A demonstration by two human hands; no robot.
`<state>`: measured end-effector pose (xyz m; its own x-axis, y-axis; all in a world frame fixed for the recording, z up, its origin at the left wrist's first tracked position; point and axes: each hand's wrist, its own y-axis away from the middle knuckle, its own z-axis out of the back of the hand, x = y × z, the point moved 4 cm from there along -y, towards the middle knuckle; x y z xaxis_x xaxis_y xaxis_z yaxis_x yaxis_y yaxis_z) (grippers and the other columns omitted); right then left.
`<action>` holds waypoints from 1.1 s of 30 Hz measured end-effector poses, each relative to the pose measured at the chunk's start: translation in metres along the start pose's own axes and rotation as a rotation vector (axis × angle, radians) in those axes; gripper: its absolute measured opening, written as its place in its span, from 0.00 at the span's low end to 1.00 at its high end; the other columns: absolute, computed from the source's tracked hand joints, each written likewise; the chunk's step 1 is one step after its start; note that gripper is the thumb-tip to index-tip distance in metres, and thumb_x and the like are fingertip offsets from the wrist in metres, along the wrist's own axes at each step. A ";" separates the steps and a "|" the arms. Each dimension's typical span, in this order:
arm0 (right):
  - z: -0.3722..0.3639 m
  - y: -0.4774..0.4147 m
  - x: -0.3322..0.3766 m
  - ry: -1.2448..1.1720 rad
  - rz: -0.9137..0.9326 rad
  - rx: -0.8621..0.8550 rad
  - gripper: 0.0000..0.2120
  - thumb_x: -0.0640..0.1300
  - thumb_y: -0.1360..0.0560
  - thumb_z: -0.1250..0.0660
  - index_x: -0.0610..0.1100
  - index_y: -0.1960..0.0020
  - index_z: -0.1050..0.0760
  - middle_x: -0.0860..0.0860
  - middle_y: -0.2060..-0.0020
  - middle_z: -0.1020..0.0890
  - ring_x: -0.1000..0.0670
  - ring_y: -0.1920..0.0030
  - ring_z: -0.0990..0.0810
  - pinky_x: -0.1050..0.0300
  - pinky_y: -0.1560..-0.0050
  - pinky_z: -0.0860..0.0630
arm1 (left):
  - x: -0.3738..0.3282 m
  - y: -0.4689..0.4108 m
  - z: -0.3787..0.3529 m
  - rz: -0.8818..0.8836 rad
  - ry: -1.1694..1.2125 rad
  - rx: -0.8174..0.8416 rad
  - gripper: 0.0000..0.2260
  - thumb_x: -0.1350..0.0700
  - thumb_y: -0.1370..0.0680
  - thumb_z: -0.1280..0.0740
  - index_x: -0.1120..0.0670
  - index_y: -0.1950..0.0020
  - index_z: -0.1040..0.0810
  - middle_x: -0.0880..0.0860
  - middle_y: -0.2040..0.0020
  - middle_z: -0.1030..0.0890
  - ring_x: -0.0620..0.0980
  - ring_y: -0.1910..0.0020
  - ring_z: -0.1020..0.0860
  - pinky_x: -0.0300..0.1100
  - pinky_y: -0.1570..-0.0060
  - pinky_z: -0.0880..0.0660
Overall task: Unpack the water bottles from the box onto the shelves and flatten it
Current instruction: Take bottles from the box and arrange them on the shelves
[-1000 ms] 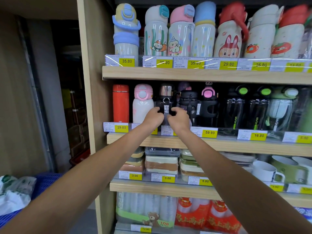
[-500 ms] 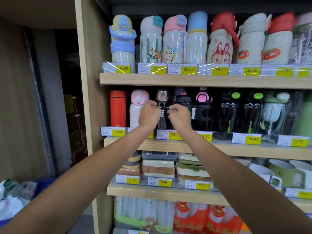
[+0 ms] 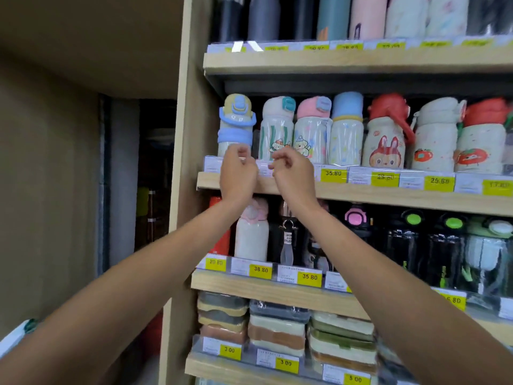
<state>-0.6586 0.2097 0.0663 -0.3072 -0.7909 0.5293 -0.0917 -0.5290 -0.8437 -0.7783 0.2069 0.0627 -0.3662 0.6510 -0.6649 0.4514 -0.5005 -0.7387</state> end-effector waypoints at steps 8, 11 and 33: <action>-0.056 -0.036 0.028 0.042 -0.049 0.122 0.13 0.35 0.26 0.43 0.42 0.44 0.26 0.54 0.61 0.25 0.53 0.60 0.27 0.67 0.66 0.32 | 0.001 -0.073 0.033 0.068 -0.135 0.255 0.07 0.61 0.23 0.43 0.51 0.47 0.33 0.51 0.46 0.31 0.53 0.47 0.30 0.43 0.50 0.33; -0.076 -0.049 0.026 0.156 -0.080 0.127 0.07 0.35 0.26 0.44 0.47 0.55 0.31 0.53 0.63 0.27 0.49 0.60 0.29 0.61 0.68 0.38 | 0.012 -0.088 0.036 0.115 -0.166 0.403 0.22 0.60 0.22 0.43 0.55 0.28 0.38 0.53 0.31 0.33 0.54 0.36 0.31 0.42 0.42 0.33; -0.101 -0.071 0.002 0.517 -0.089 -0.040 0.08 0.35 0.30 0.43 0.41 0.55 0.27 0.46 0.59 0.22 0.41 0.56 0.25 0.57 0.65 0.39 | 0.050 -0.120 0.026 0.018 -0.239 0.509 0.27 0.63 0.25 0.43 0.51 0.26 0.43 0.58 0.33 0.37 0.59 0.41 0.28 0.45 0.45 0.30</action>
<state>-0.7487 0.2766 0.1177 -0.7228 -0.4832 0.4941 -0.1715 -0.5671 -0.8056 -0.8718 0.2842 0.1153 -0.5627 0.5224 -0.6406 0.0316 -0.7608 -0.6482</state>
